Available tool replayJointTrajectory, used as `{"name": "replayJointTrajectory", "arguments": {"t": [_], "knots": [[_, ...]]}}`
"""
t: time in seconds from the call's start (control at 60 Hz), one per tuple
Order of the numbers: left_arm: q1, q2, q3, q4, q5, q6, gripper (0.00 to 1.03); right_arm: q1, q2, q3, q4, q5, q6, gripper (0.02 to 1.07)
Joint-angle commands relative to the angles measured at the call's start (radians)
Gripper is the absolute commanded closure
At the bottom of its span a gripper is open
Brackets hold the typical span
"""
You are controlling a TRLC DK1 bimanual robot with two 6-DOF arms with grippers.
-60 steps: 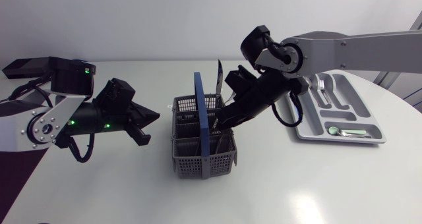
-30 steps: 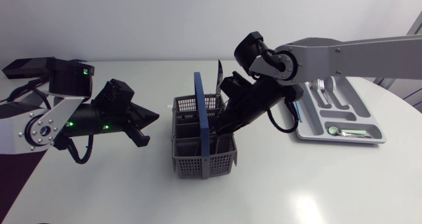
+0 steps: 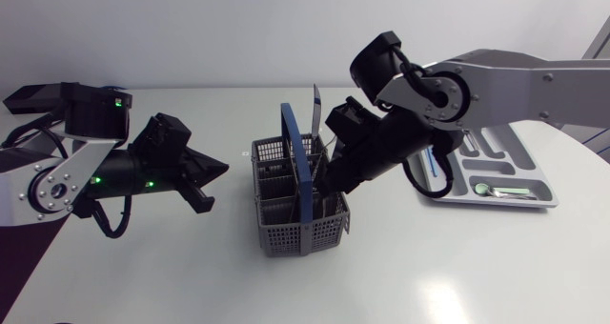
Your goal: Sort the cutlery from the basket into the organizer compartments.
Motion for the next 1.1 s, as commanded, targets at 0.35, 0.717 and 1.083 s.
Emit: {"name": "replayJointTrajectory", "arguments": {"t": [0.35,0.717,1.083], "knots": [[-0.015,-0.025,-0.021,-0.018,-0.002,0.014,1.00,-0.062,-0.190,0.112,-0.141,-0.001,-0.065,1.01],[-0.022,-0.030,-0.005,-0.028,-0.002,0.014,1.00,-0.307,-0.242,0.308,-0.328,-0.090,-0.186,1.01],[-0.035,-0.030,0.008,-0.038,-0.019,0.014,1.00,-0.646,-0.194,0.371,-0.388,-0.119,-0.352,1.01]]}}
